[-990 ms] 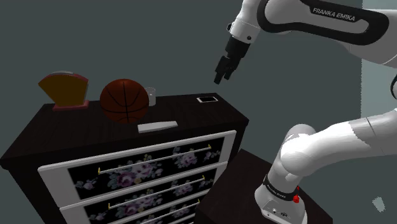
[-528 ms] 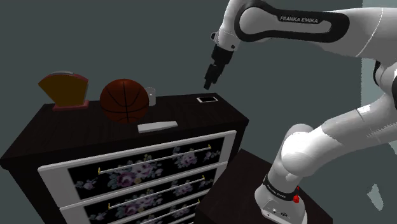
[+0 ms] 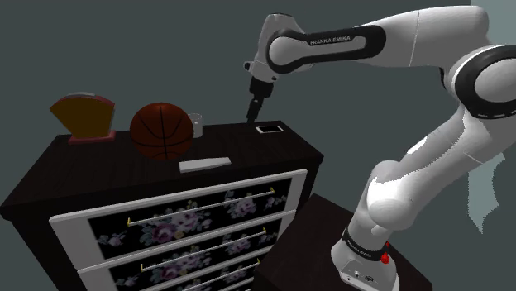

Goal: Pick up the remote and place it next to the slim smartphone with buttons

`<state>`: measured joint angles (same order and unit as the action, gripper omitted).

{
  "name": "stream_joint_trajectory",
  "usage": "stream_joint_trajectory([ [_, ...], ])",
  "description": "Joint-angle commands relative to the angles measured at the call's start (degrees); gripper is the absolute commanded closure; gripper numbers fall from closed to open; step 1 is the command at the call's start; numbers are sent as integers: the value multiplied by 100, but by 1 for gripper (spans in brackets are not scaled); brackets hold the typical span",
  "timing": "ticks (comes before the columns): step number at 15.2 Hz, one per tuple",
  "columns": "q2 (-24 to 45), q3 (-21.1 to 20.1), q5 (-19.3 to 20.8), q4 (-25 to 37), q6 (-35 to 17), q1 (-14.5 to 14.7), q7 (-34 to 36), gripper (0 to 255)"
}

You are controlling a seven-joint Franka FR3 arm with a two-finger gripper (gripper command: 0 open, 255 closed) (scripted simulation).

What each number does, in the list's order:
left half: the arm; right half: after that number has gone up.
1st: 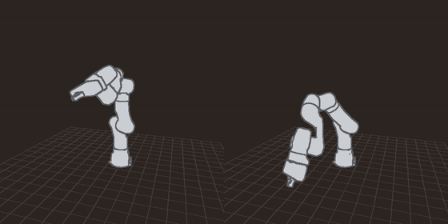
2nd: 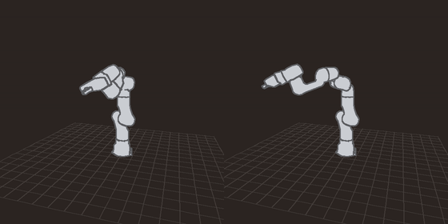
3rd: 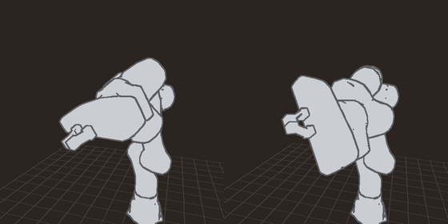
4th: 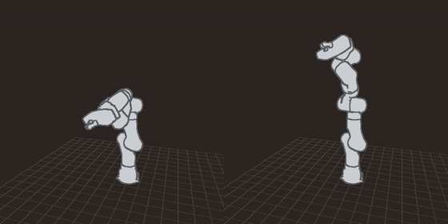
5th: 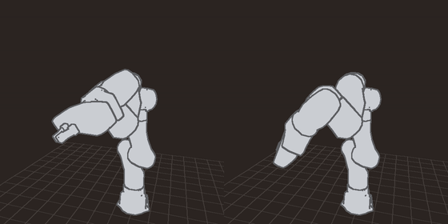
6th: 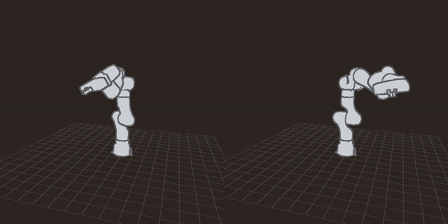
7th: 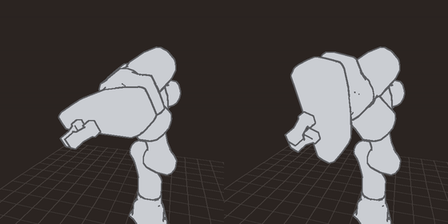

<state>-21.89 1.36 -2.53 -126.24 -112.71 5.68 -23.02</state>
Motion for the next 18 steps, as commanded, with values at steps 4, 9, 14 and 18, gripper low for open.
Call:
stream_joint_trajectory([
  [4, 1128, 75, -4, 462, -437, 157, -846, 0],
  [9, 2223, 39, 4, 1081, -686, 266, -1593, 0],
  [14, 3305, -75, 78, 1816, -816, 346, -2248, 0],
  [18, 4156, -190, 201, 2473, -842, 416, -2704, 0],
])
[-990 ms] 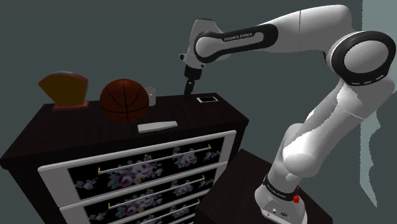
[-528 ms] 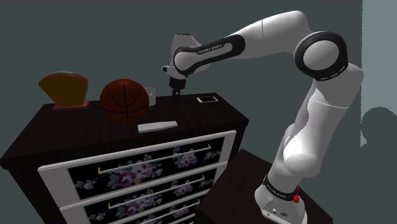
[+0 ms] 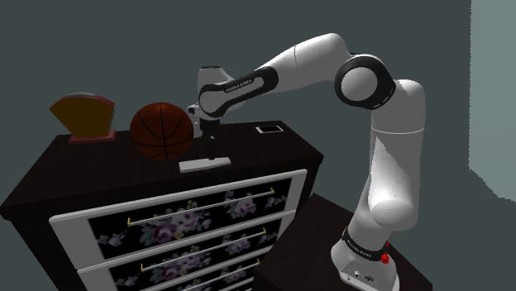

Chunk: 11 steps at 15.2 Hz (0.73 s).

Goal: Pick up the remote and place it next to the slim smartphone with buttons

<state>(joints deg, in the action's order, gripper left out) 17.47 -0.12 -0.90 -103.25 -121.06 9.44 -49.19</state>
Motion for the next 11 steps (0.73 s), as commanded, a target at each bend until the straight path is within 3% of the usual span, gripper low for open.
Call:
stream_joint_trajectory([
  [1, 252, -43, 37, 140, -72, 41, -86, 0],
  [11, 485, -44, 38, -51, -496, 44, -86, 0],
])
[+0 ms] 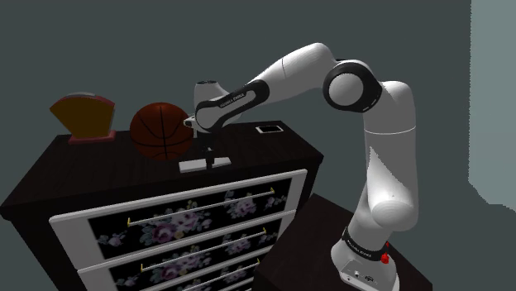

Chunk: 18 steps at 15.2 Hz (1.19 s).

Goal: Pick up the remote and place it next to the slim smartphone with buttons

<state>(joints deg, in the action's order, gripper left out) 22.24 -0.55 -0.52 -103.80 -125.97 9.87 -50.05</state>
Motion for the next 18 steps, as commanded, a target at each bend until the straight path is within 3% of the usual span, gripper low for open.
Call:
stream_joint_trajectory([
  [1, 7, 0, 0, 4, -5, 0, 0, 0],
  [5, 7, 0, 0, 3, -5, 0, 0, 0],
  [6, 7, 0, 0, 3, -5, 0, 0, 255],
  [18, -106, 0, 0, 81, 185, 0, 2, 255],
])
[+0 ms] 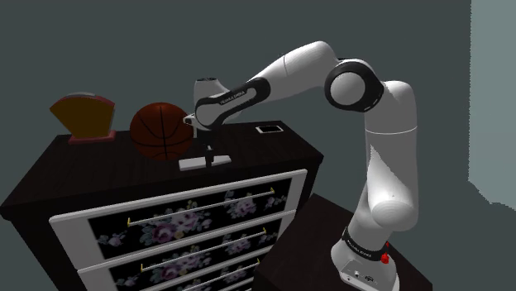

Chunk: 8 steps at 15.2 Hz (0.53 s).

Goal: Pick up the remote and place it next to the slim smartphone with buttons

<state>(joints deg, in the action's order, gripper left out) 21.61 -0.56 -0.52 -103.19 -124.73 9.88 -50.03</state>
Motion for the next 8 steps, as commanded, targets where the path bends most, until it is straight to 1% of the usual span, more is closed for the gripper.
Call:
stream_joint_trajectory([
  [1, -76, 0, 0, 51, 126, -1, 0, 255],
  [8, -296, 0, 0, 293, 588, -2, 4, 255],
])
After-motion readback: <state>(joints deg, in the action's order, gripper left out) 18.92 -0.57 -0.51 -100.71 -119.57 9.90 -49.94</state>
